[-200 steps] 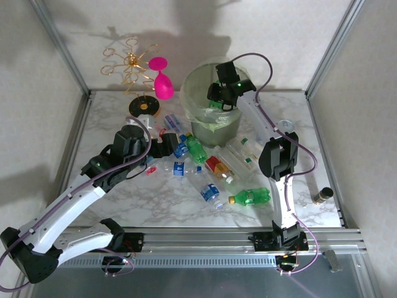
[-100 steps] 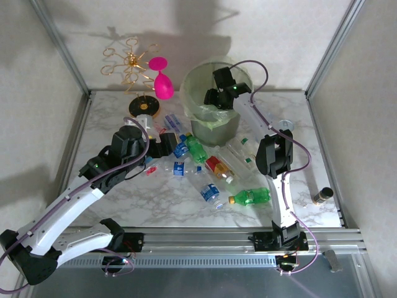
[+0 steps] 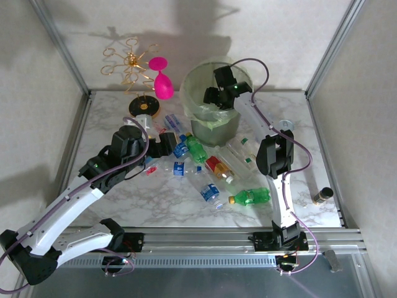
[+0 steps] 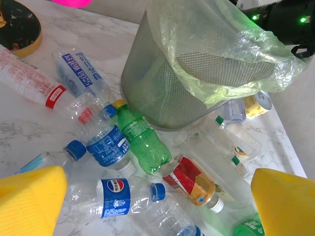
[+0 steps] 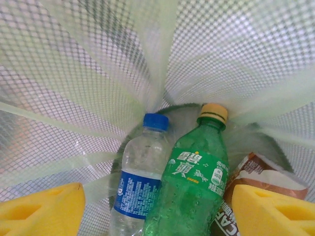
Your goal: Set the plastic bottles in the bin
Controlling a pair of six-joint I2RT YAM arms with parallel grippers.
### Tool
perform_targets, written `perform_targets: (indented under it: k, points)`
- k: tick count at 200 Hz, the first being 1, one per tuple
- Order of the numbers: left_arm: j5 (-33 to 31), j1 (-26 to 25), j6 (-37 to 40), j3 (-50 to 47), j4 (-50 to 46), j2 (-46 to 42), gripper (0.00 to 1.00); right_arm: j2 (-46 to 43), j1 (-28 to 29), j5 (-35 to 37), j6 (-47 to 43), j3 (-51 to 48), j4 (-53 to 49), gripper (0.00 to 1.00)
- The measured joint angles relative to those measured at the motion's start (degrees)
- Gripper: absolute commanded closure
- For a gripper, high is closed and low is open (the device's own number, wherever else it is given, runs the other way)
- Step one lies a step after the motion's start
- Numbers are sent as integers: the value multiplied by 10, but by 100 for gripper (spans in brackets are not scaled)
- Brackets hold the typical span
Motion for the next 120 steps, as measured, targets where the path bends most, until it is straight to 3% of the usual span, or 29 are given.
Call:
perform_targets:
  k: [72,120]
  points:
    - [-19,0,-1,26,-16,-17,3,-127,0,1,-39,-2,7,25]
    - [-26,0,-7,27,-31,-45,4,-316,0,1,-47,-140,63,19]
